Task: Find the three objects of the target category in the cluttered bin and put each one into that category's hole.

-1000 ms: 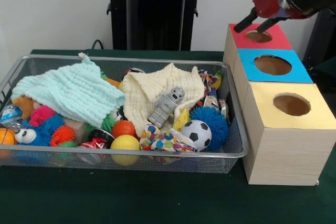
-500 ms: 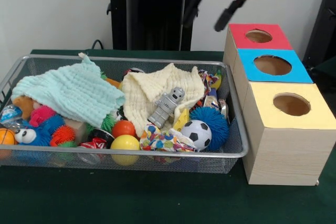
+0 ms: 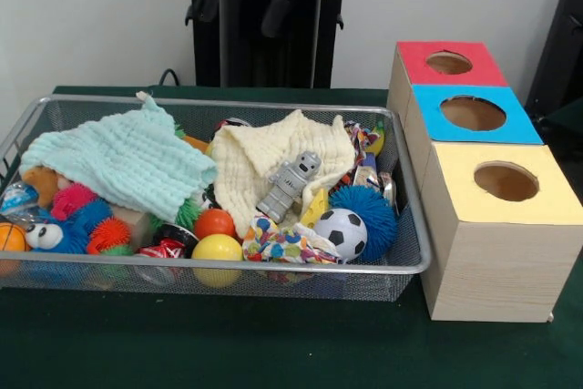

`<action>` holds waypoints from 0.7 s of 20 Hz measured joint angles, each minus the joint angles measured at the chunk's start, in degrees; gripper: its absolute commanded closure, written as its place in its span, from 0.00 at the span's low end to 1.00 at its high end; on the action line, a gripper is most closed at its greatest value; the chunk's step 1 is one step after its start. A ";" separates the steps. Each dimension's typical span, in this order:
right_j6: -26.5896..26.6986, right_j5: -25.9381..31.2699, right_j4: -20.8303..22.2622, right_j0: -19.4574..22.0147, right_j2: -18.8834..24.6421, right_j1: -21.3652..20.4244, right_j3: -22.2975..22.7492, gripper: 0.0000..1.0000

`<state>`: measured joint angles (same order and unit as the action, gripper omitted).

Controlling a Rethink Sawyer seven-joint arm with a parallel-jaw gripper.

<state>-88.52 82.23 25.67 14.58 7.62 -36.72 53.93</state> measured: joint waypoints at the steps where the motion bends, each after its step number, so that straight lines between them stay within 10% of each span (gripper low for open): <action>1: 0.15 -0.54 0.00 0.90 0.21 -0.07 0.05 0.00; 14: 7.52 -8.05 0.31 9.34 3.93 0.77 0.84 0.00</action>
<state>-81.01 74.18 25.97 23.92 11.54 -35.96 54.77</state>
